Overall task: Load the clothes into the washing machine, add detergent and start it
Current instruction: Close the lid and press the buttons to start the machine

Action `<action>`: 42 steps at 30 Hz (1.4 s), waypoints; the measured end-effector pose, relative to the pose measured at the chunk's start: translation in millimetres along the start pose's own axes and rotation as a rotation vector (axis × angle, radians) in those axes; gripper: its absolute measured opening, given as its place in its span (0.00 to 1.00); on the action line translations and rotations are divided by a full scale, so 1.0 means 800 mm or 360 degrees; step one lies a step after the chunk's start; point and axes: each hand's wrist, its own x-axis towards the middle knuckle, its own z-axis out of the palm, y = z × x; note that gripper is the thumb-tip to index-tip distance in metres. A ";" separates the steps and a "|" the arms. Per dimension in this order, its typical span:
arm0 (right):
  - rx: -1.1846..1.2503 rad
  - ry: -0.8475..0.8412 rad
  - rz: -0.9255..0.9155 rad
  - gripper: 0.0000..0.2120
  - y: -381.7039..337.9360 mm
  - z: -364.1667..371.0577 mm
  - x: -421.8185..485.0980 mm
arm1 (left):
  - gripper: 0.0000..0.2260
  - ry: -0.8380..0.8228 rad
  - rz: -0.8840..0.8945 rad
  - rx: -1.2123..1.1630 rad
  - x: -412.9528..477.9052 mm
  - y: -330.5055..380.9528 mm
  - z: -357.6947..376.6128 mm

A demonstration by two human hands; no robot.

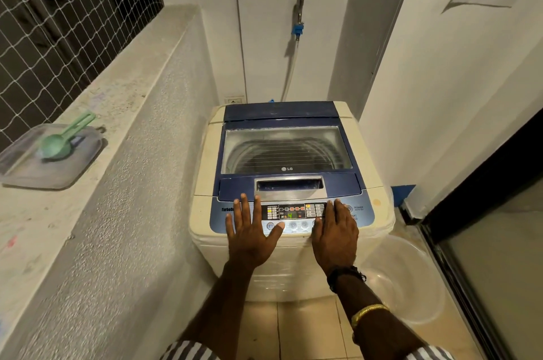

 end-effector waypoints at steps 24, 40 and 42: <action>-0.0007 0.0025 0.0027 0.28 -0.002 0.006 -0.003 | 0.46 0.0026 -0.0058 0.0001 0.002 0.011 0.003; 0.0053 0.0041 0.0161 0.26 0.024 -0.009 0.012 | 0.59 -0.0174 0.0026 0.0009 -0.001 0.004 -0.012; 0.0046 0.0040 0.0234 0.24 0.032 -0.013 0.014 | 0.60 -0.0181 0.0038 0.0004 -0.001 0.004 -0.013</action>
